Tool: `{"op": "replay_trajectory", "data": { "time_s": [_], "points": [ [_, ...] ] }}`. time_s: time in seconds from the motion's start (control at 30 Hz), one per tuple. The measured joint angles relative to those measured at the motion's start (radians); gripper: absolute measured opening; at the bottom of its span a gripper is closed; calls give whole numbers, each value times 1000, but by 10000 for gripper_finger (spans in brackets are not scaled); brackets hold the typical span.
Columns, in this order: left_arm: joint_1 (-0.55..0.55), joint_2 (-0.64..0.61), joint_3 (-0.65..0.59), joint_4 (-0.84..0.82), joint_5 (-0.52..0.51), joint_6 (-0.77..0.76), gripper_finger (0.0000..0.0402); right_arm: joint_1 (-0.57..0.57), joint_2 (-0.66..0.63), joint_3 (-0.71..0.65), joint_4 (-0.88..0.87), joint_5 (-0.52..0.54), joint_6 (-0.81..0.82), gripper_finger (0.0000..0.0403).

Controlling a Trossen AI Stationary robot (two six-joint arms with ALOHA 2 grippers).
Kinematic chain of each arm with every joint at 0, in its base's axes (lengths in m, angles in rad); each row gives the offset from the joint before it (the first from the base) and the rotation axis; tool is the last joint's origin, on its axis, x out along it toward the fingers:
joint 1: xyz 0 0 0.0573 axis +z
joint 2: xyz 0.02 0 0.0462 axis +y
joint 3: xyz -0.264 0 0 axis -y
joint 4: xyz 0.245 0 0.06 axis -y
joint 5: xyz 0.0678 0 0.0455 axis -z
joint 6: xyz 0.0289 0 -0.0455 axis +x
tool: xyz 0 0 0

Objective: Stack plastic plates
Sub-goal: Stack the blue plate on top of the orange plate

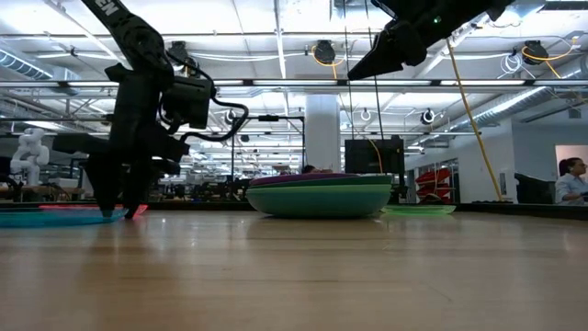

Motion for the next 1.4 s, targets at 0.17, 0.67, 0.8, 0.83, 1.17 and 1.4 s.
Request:
{"op": "replay_trajectory", "data": {
  "time_s": [0.17, 0.67, 0.8, 0.83, 1.17, 1.4],
  "points": [
    [0, -6, -2, 3, 2, 11, 182, 0, 0, 0, 0, 0, 0, 134],
    [1, -4, -3, -7, 2, 42, 107, 0, 0, 0, 1, 0, 0, 134],
    [1, -4, -3, -11, 3, 30, 88, 0, 0, 0, 2, 0, -1, 134],
    [1, -4, -3, -11, 4, 28, 84, 0, 0, 0, 2, 0, -1, 134],
    [0, 0, 25, -68, 19, 1, 45, 0, 0, 0, 2, 0, -3, 134],
    [0, 0, 47, -69, 17, -7, 27, 0, 0, 0, 2, 1, -2, 134]
  ]
}}
